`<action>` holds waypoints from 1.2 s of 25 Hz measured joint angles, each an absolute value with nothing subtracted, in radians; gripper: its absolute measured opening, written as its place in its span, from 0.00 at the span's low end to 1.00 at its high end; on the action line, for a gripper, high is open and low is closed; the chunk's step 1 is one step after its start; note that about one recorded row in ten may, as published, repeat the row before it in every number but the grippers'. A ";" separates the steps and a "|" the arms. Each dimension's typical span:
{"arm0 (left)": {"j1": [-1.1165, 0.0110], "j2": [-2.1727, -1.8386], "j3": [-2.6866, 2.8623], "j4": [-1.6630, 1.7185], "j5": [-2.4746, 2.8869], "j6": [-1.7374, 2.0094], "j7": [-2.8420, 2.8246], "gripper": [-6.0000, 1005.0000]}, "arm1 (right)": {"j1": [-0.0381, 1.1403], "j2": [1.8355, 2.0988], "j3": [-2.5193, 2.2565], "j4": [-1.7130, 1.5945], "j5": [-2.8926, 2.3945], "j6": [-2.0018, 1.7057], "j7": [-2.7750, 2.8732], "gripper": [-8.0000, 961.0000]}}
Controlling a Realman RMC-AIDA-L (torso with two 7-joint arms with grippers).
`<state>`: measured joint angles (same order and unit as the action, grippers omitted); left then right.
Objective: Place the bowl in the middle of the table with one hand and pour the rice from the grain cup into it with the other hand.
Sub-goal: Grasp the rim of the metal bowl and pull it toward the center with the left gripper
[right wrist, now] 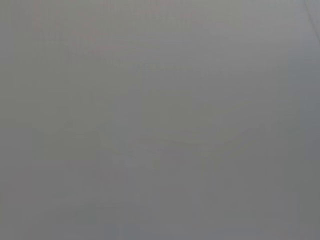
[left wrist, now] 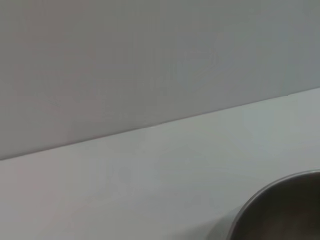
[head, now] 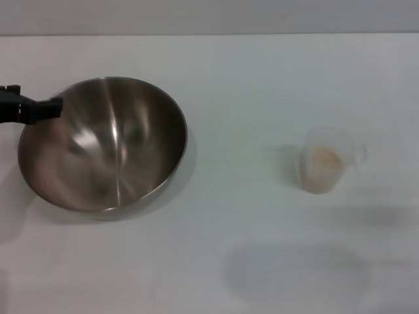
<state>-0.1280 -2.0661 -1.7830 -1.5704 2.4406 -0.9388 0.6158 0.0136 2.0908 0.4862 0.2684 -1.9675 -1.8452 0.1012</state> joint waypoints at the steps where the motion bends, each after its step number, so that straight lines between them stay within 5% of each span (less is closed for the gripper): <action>1: -0.130 -2.066 -1.783 -1.563 2.441 -0.937 0.618 0.72 | 0.014 2.091 0.486 0.268 -1.967 -1.845 0.101 0.82; 30: -0.172 -2.064 -1.788 -1.420 2.442 -0.935 0.637 0.69 | 0.015 2.091 0.486 0.267 -1.969 -1.825 0.101 0.81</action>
